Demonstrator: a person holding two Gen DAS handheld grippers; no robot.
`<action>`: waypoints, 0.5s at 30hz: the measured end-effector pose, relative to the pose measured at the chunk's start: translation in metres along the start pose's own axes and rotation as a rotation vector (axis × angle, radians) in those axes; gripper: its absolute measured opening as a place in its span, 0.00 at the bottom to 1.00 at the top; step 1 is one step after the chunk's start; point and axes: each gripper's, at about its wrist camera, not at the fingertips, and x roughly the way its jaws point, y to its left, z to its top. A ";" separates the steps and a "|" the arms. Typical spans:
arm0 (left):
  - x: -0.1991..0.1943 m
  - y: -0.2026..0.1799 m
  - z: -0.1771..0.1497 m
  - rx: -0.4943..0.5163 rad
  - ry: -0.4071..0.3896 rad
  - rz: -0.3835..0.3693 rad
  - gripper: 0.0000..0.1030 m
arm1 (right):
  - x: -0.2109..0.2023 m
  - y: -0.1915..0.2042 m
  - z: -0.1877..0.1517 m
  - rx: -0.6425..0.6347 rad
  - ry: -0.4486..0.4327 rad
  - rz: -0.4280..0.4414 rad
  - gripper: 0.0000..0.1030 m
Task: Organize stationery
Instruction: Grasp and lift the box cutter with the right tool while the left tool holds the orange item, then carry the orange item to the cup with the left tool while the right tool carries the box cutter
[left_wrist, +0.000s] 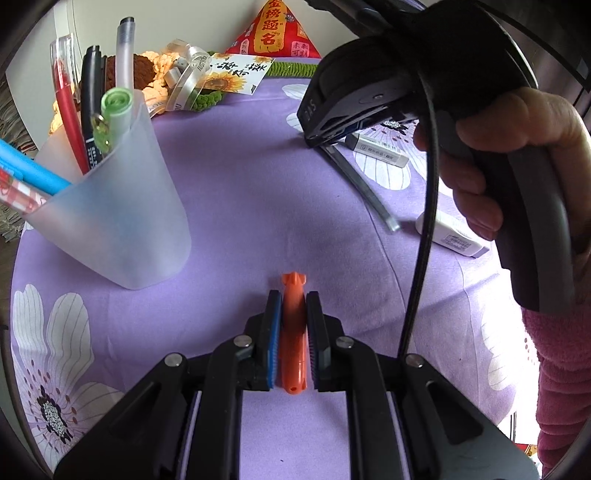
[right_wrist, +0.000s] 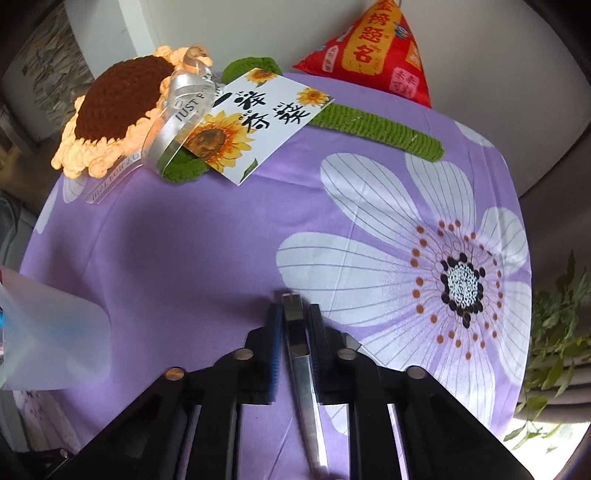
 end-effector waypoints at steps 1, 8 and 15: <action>0.000 0.001 0.000 -0.003 -0.001 -0.001 0.11 | 0.000 0.002 0.000 -0.005 -0.002 -0.014 0.11; -0.021 0.003 0.001 0.000 -0.063 -0.015 0.11 | -0.056 -0.015 -0.021 0.090 -0.138 0.048 0.11; -0.053 0.005 0.004 -0.016 -0.141 -0.035 0.11 | -0.124 -0.027 -0.053 0.146 -0.311 0.053 0.11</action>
